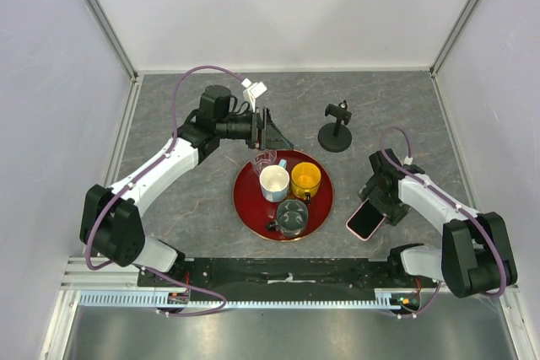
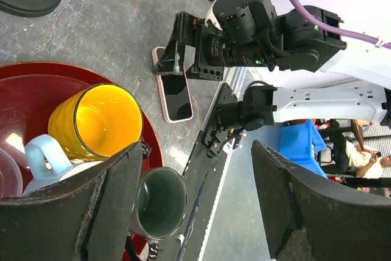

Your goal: Place the phone on the phone stand

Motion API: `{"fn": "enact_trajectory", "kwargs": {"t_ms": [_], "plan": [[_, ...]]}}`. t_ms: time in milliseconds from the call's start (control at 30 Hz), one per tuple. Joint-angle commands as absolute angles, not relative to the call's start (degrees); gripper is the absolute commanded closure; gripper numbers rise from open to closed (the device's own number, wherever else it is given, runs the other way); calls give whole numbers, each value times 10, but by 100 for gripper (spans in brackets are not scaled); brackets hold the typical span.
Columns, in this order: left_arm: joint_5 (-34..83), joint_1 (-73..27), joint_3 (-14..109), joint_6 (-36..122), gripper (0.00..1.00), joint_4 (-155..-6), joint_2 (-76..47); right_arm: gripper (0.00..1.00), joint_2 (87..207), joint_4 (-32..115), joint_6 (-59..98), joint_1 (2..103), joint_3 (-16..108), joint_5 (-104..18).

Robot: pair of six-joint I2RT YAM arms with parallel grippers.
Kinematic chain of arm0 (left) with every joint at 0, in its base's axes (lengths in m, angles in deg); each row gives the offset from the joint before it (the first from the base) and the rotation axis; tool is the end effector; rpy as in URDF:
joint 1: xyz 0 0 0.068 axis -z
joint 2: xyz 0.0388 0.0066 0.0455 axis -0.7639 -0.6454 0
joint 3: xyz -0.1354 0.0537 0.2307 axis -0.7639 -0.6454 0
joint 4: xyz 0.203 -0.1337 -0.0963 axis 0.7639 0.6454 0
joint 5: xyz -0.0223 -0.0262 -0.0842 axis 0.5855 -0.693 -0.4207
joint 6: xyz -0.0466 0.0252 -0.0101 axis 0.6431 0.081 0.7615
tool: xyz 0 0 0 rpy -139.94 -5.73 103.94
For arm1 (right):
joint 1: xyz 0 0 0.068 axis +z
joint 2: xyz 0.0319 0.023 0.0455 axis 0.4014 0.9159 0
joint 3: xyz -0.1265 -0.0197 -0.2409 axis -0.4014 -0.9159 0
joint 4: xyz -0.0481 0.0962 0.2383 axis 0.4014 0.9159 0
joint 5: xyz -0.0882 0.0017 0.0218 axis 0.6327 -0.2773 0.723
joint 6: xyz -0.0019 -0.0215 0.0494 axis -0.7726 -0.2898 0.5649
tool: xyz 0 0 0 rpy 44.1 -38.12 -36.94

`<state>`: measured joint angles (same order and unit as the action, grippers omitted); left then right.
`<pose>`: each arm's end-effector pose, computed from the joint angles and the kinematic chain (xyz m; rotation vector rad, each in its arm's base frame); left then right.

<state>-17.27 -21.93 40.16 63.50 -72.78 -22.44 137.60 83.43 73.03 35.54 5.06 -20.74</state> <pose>0.2780 -0.1780 0.3150 0.5536 2.0953 -1.5087 0.1860 0.0301 0.1573 1.1959 2.5823 -0.1389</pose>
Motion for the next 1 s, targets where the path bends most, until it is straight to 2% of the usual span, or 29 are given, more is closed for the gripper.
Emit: {"fn": "enact_trajectory", "kwargs": {"t_ms": [0, 67, 167, 267, 300, 367, 400, 433, 733, 967], "plan": [[-203, -216, 404, 632, 21, -741, -229, 4, 1395, 807, 771, 361, 37, -207], [-203, -216, 404, 631, 21, -743, -225, 7, 1397, 806, 774, 361, 32, -206], [-200, -216, 403, 628, 21, -742, -227, 18, 1405, 800, 774, 362, 27, -211], [-196, -216, 404, 627, 21, -738, -232, 47, 1409, 784, 774, 362, 23, -219], [-197, -215, 404, 628, 21, -738, -232, 60, 1408, 780, 774, 362, 21, -220], [-197, -215, 404, 628, 21, -739, -231, 73, 1400, 774, 776, 362, 19, -224], [-198, -215, 404, 628, 21, -739, -232, 95, 1396, 774, 776, 362, 18, -224], [-199, -215, 404, 628, 21, -739, -232, 100, 1392, 777, 776, 362, 16, -224], [-199, -215, 404, 628, 21, -739, -233, 100, 1260, 761, 725, 362, -3, -226], [-203, -212, 404, 628, 21, -740, -239, 100, 1056, 672, 638, 361, -24, -266]]}}
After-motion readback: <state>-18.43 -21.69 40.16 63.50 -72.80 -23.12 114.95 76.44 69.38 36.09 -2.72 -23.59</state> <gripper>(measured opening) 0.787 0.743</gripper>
